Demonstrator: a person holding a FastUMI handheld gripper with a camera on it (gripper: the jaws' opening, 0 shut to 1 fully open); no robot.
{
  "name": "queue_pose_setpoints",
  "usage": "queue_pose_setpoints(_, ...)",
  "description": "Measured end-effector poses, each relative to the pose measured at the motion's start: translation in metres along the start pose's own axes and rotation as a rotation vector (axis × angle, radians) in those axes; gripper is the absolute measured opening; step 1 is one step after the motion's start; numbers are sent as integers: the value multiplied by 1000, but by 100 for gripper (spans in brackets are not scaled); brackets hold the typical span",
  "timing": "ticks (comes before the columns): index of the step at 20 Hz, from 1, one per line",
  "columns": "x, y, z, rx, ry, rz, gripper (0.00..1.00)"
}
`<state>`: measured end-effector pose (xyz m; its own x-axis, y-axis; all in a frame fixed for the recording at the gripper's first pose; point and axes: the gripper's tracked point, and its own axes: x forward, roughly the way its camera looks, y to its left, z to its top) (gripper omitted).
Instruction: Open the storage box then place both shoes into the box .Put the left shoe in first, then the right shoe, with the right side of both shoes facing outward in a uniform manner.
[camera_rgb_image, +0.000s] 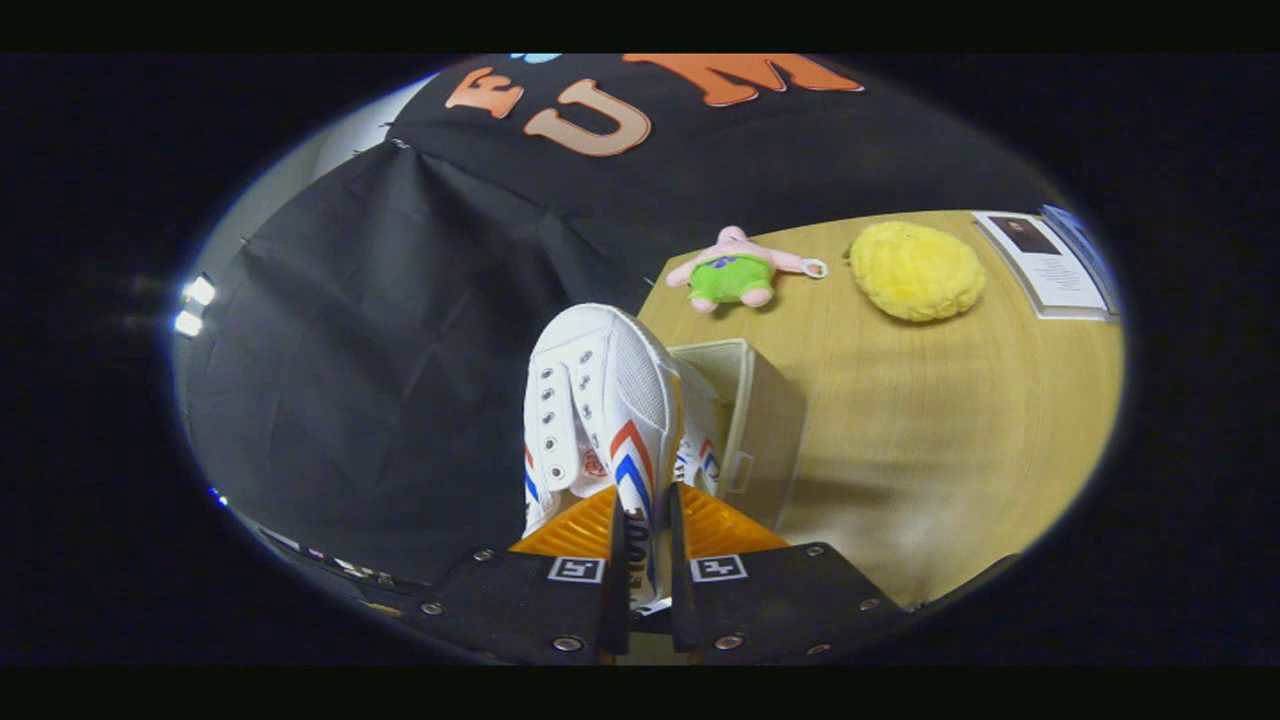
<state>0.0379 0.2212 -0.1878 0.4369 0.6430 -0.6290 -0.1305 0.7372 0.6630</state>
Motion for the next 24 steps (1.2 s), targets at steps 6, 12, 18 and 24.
queue_pose_setpoints(6,25,55,-1,-60,87,-78,17)
queue_pose_setpoints(12,7,111,25,-28,9,1,70)
queue_pose_setpoints(18,-30,85,59,-93,-173,-51,85)
queue_pose_setpoints(24,-97,49,113,-184,-439,-156,95)
